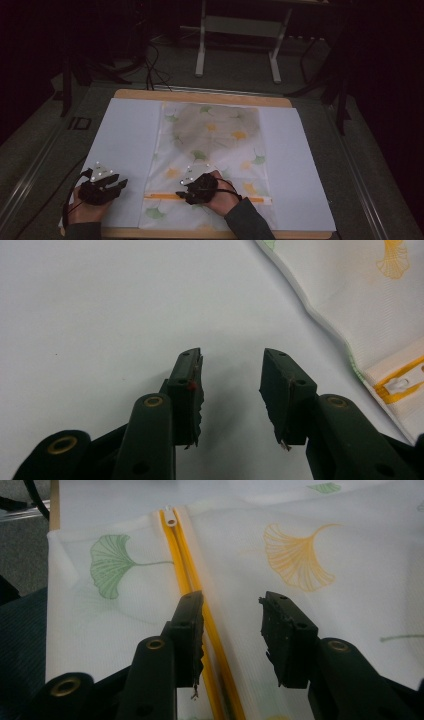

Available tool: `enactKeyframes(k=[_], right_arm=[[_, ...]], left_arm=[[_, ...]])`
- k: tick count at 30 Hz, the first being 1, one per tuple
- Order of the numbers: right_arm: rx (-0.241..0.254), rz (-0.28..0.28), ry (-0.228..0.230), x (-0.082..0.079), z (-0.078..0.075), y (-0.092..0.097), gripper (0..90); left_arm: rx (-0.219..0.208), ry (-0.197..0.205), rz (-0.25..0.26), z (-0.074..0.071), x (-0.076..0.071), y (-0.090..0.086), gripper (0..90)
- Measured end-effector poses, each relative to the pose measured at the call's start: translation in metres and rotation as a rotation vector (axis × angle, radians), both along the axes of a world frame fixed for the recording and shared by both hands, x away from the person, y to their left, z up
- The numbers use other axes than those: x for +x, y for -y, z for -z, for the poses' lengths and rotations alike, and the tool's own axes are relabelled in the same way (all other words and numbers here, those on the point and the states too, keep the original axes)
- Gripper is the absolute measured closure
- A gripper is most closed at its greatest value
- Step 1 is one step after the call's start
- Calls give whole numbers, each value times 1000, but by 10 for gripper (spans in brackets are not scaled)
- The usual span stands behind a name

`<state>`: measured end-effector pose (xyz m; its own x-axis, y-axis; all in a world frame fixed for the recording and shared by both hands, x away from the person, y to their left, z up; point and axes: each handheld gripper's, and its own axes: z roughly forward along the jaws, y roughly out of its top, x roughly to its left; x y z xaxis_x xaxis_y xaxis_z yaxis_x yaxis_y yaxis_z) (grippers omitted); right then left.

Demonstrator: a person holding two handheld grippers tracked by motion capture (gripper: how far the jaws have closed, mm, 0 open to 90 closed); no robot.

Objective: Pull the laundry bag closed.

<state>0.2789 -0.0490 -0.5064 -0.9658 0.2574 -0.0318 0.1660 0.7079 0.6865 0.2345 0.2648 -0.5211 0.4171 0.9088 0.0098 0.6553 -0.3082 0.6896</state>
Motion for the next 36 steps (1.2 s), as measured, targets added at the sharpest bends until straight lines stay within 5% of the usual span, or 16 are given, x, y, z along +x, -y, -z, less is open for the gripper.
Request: enactKeyframes(k=[36], right_arm=[[-21,-122,-13,0,6,-48,736]], left_arm=[[6,-11,15,1,1,2,609]])
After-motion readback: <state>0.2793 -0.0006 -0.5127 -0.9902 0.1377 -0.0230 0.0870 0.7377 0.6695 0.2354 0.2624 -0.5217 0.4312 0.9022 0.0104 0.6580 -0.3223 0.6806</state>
